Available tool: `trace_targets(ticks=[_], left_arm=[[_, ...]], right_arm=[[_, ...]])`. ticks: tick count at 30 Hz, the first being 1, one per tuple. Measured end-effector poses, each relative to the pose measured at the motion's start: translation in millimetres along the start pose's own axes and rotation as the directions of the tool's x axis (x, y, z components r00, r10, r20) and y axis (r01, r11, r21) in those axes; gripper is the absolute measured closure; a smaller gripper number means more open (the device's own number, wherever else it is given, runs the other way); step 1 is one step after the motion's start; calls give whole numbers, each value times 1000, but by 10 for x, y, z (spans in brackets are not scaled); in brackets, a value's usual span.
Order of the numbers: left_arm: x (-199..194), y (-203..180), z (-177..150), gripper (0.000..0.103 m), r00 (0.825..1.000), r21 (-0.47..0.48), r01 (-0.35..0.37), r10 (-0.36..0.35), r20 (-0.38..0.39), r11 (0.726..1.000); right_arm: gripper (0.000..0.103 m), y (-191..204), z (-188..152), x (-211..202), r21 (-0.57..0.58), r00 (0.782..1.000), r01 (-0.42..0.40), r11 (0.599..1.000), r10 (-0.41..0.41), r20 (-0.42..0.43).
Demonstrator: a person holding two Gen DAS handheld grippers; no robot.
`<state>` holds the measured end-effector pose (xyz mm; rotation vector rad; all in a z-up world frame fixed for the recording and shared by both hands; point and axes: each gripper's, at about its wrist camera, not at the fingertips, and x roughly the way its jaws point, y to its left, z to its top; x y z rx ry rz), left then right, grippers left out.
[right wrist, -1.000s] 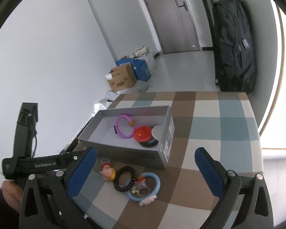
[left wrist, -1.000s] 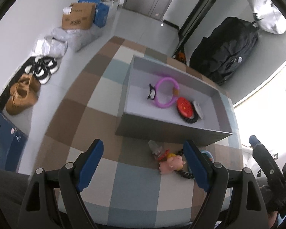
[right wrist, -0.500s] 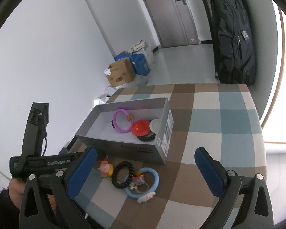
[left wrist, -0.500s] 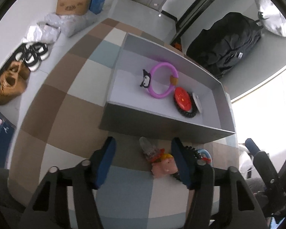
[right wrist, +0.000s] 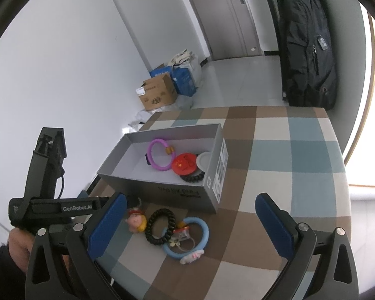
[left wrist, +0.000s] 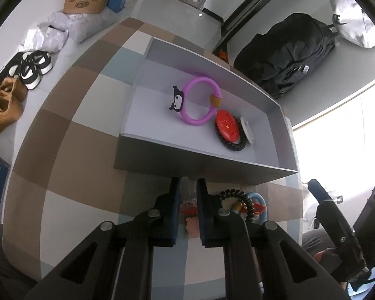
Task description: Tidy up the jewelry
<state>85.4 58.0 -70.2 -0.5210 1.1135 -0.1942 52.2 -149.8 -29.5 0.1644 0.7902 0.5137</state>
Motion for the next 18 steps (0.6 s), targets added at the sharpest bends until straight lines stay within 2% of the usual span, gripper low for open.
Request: trace_targets(ticks=[3,9,13,18], left_arm=[[-22,-4,4,101,1000,-13,24,-24,-2,1000],[-48,40,33,101,999,-50,51,-52,-4,997],[-106,61,56,101,997,-71,78,-78,6,994],[-210,88,60,101,991,-98,137,-135,22,986]], right_arm=[[0,4,-7,8,0,1000,1,1000,-1,-4],[0,48,-39,-23,-17,1000,-21,1000,21,-1],[0,155,-86,3,-38,998,-60,997,59,-29],[0,407,-182,75,-119,994,-93,989,84,-73]])
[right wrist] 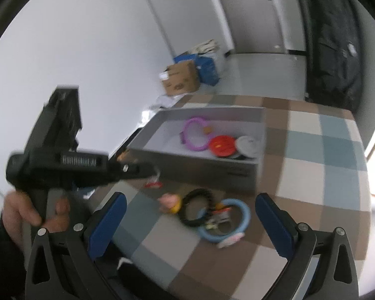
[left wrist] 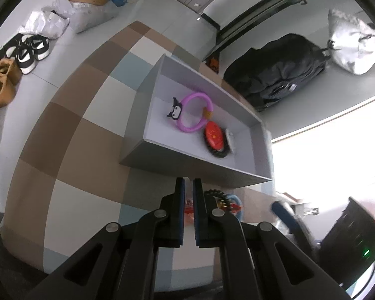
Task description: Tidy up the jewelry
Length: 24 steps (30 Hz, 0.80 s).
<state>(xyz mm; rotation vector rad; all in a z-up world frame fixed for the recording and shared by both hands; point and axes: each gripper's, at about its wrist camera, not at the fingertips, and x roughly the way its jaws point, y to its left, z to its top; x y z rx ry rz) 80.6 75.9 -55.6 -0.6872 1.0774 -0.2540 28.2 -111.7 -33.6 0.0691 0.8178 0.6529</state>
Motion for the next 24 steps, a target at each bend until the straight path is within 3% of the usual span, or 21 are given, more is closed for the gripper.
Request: trace_targets(ticks=[3,12,14,19,20,22,24], left_arm=[[-68,3,17,101,999,-8,35,-35,17,999],[-207,40,44,101,995,4,88,-88,41,996],[-226,65,52,101,994,0,97,-97,48,995],[-251,88,63,101,992,-2,111,-111,54,994],[-255,83,62,101,992,1,112,-112,54,994],[-266,74,57,101,992,11,113,-113,56,994],[-283,54,56,101,993,30,104,-106,60,994]], right_arm=[[3,154,-33,96,-61,1000,0,998,-2,-27],[39,389,-40,504,-178,990,24,984,-48,-134],[40,387,-42,565,-181,988,29,983,-55,-142],[53,403,-88,637,-222,983,62,973,-98,-156],[56,410,-103,653,-237,980,77,968,-116,-159],[75,412,-126,682,-253,976,95,963,-140,-167],[79,411,-130,700,-260,974,106,960,-153,-168]])
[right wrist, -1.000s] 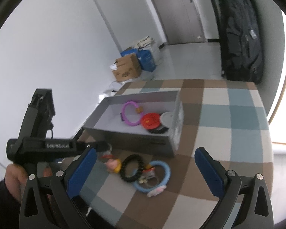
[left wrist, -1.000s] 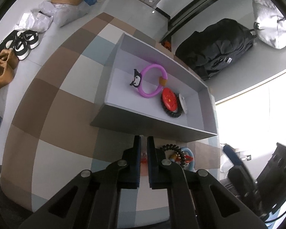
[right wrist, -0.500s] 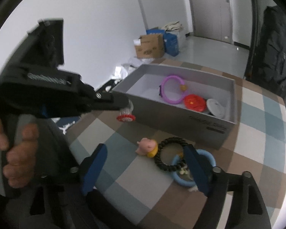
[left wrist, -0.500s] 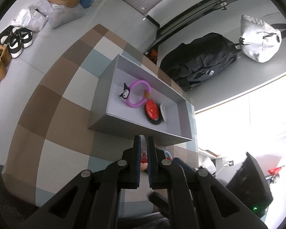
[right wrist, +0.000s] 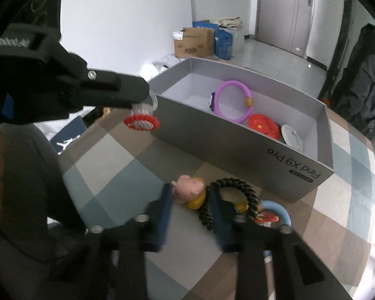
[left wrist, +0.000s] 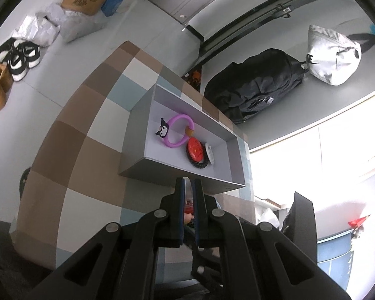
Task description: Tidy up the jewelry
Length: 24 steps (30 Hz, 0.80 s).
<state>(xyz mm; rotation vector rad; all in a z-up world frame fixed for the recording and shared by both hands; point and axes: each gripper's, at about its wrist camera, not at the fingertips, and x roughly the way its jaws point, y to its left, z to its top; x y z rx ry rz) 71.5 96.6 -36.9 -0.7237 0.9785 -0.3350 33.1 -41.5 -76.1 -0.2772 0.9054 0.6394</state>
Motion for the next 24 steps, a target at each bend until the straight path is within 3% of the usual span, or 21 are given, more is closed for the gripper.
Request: trace_targets(ticks=[13,24], left_arm=[[-45,-20,5,101,1000,25,2,-2,24,1000],[-93,-206,62,101,992,94,76,-85,91,993]], right_arm=[[79,111,72,-129,-16,998,35,999,-34,52],[79,-116,192,-429,69,988,-6,998,-5,154]])
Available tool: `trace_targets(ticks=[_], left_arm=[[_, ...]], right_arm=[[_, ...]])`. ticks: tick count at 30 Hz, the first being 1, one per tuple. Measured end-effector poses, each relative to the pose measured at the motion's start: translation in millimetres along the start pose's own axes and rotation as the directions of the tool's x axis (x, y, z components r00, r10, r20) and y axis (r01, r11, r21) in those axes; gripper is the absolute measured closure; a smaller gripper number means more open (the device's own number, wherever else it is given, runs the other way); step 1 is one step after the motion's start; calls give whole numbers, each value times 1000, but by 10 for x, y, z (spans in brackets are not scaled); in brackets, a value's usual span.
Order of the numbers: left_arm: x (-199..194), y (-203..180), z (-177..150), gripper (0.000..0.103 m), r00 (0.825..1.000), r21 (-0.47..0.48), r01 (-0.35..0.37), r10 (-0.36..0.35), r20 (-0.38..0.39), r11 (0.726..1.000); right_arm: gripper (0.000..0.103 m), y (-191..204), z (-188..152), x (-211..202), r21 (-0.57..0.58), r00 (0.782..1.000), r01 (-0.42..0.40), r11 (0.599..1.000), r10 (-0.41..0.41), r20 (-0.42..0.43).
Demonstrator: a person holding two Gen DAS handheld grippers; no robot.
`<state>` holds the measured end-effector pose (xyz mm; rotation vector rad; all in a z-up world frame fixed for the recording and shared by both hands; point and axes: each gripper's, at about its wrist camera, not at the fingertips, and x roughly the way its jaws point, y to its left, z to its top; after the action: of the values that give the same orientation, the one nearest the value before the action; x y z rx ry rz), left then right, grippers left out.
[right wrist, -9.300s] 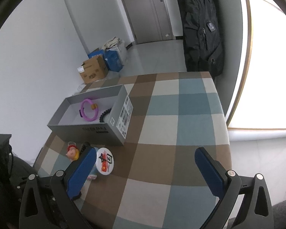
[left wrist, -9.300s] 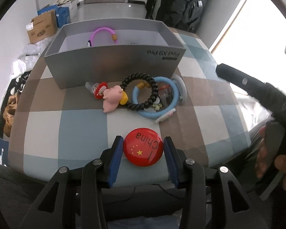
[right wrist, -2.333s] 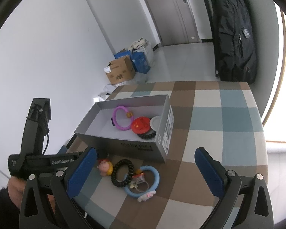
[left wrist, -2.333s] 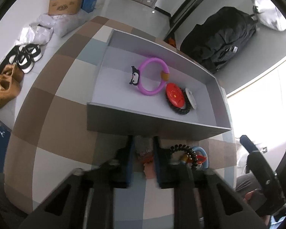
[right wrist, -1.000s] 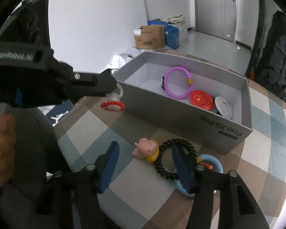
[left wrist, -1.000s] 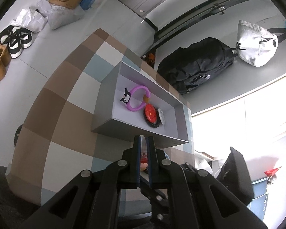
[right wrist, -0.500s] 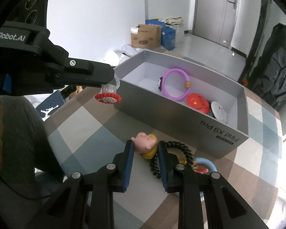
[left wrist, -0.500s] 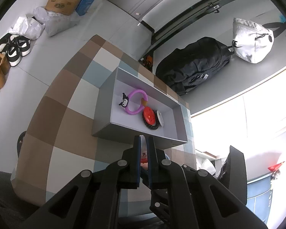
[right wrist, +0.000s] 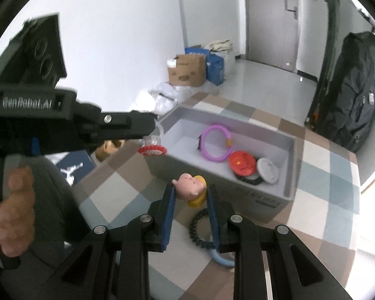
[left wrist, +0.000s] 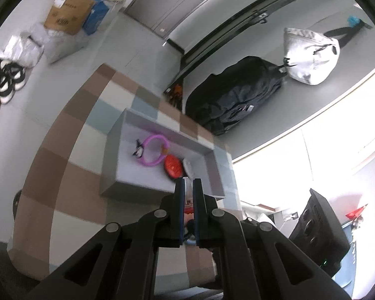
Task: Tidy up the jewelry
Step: 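Grasp pink pig charm with right tool while left tool holds red charm, then lower both charms into the box and open both tools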
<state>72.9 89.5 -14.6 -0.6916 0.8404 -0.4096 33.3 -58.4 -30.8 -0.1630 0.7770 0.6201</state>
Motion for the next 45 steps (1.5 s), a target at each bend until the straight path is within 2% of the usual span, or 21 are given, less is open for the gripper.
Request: trace_targets(ticks=[4,9,21,33,45], left_arm=[[18,-120,47,101,1000,48,-1,-1,30,999],[112,-229,114,101,998,97,-39,35,44,995],[435,-278,254,101,993,146,-116,114,21,982],[692,-256,323,101,988,149,-146,150,-18,978],[852,-212,332,101,985,130,-147,156,-67,981]], right_arm=[[79,-172,83,-125,49,999,-11,999,8,43],[79,-399,200,-198,110,997,-29,993,20,76],[79,-779,444,-109,172,991,-82,982,62,117],[79,-1057,455,92,236,986,-147,961,122,115],[79,-1165,416,294,275,985,-170,946,160,58]])
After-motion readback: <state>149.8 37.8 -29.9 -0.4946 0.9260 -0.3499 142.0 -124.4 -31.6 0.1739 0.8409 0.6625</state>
